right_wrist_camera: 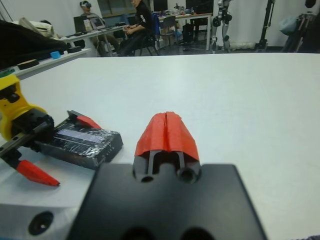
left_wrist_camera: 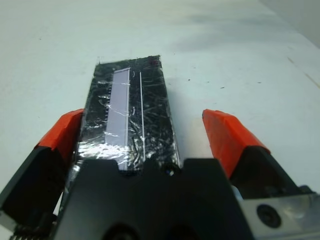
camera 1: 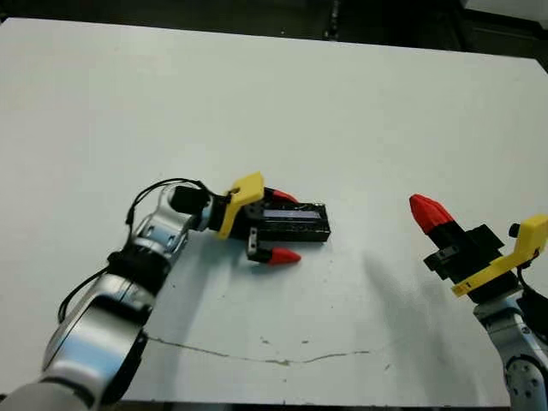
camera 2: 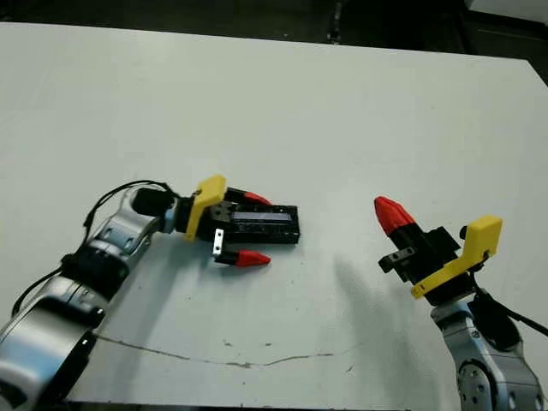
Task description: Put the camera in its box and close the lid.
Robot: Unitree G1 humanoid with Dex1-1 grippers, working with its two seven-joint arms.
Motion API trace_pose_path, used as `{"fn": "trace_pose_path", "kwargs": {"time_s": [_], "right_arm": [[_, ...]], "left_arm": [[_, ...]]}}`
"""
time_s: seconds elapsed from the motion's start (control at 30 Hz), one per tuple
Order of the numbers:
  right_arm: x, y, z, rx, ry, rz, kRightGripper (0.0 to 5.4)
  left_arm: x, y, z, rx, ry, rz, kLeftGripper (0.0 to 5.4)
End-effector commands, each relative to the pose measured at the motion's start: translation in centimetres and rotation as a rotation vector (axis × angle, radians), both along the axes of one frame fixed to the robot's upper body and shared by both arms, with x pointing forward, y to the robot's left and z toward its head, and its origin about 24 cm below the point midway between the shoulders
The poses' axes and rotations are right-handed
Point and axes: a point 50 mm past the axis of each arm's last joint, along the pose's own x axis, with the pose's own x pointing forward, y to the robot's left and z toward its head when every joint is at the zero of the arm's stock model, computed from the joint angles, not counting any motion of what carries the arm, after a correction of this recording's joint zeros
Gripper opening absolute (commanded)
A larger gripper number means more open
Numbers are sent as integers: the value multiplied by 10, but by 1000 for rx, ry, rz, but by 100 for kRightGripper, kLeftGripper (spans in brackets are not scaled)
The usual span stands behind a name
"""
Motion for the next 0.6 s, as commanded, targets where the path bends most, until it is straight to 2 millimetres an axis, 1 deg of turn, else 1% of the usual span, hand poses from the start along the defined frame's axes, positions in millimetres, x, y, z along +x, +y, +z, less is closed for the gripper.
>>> {"fn": "trace_pose_path", "kwargs": {"time_s": [0.03, 0.13, 0.27, 0.37, 0.6], "right_arm": [[-1, -2, -2, -28, 13, 9, 0], [-1, -2, -2, -22, 15, 18, 0], [-1, -1, -3, -26, 17, 23, 0], [-1, -1, -2, -33, 13, 19, 0], [-1, -1, -2, -26, 22, 16, 0]], "left_arm": [[-17, 28, -22, 43, 99, 74, 538], [-20, 45, -16, 8, 82, 139, 538], [-21, 65, -4, -21, 40, 235, 538], [-22, 76, 3, -29, 5, 288, 538], [-26, 105, 18, -35, -16, 410, 538]]}}
